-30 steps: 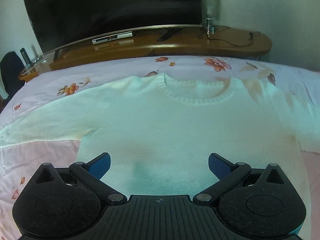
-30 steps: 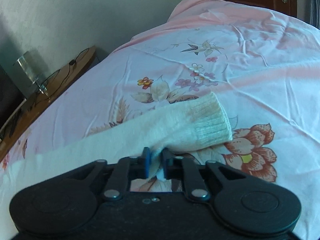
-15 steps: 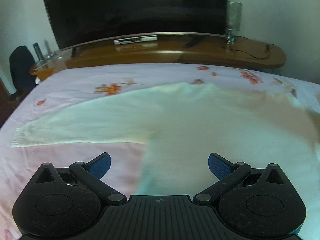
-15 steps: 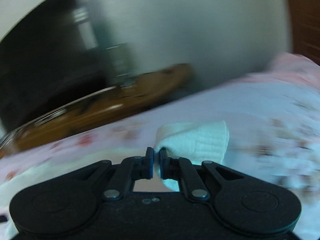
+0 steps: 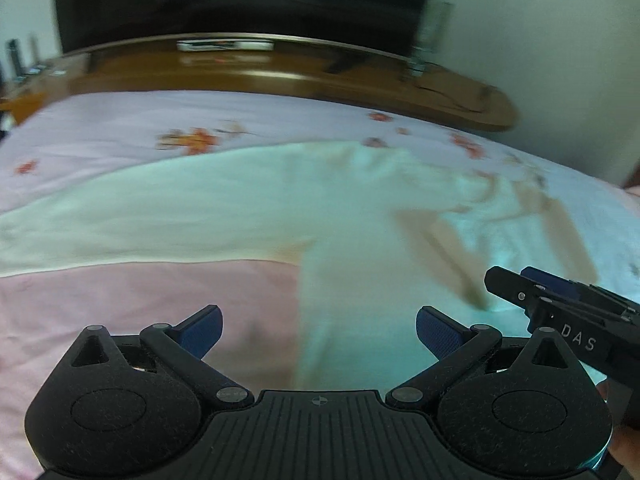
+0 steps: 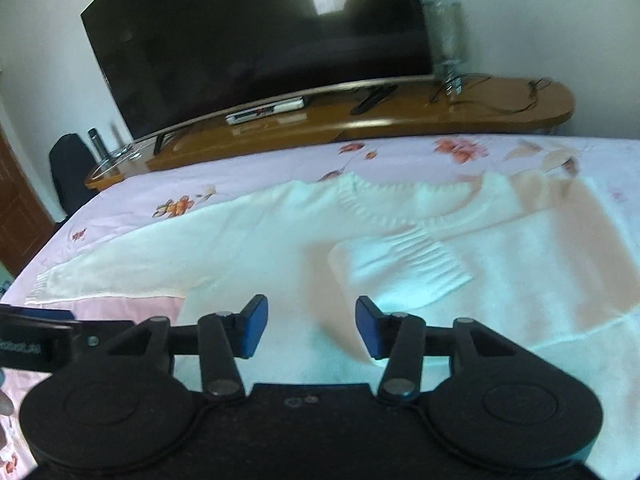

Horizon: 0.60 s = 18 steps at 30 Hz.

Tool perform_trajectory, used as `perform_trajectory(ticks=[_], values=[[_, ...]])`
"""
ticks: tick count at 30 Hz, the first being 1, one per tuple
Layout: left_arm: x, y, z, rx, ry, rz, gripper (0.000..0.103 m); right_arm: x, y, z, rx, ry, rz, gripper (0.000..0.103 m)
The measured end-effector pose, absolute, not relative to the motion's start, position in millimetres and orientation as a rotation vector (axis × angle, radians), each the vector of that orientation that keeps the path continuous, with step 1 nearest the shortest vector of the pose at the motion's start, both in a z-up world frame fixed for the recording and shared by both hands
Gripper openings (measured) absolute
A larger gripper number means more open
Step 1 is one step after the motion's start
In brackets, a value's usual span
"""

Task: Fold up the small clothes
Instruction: 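Carry the cuff across the sweater body and release it with the right tool, then move the left tool to the other sleeve and grasp its cuff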

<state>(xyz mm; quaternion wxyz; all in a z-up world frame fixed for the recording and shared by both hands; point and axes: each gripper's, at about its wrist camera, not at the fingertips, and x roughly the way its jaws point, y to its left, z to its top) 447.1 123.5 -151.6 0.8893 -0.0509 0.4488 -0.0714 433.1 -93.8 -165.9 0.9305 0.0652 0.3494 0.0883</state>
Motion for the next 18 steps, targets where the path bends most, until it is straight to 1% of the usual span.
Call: perform_trajectory(ticks=[4,9,12,16,17,18], values=[[452.4,90.2,-151.9,-0.123,0.946,-0.272,0.103,414.8,-123.5,-161.8,0.1,0.72,0.042,0.049],[454.0,27.6,-158.5,-0.008,0.926,-0.323,0.103,394.1,-170.6,-167.6,0.118,0.72,-0.078,0.05],[461.7,0.6,-171.8,0.02,0.936,-0.311,0.103,390.9,-189.1,-170.9,0.105,0.713,-0.101,0.05],[471.8,-20.6,-185.1,0.045,0.901,-0.25,0.102,388.0,-207.4,-177.7,0.12,0.71,-0.099,0.05],[475.6,-22.1,-187.3,0.034,0.895,-0.236,0.098,387.7,-211.4,-179.1,0.127,0.709,-0.094,0.05],[480.4,-21.5,-189.9,0.016,0.893,-0.226,0.09,387.4,-215.2,-179.6,0.129,0.708,-0.09,0.05]])
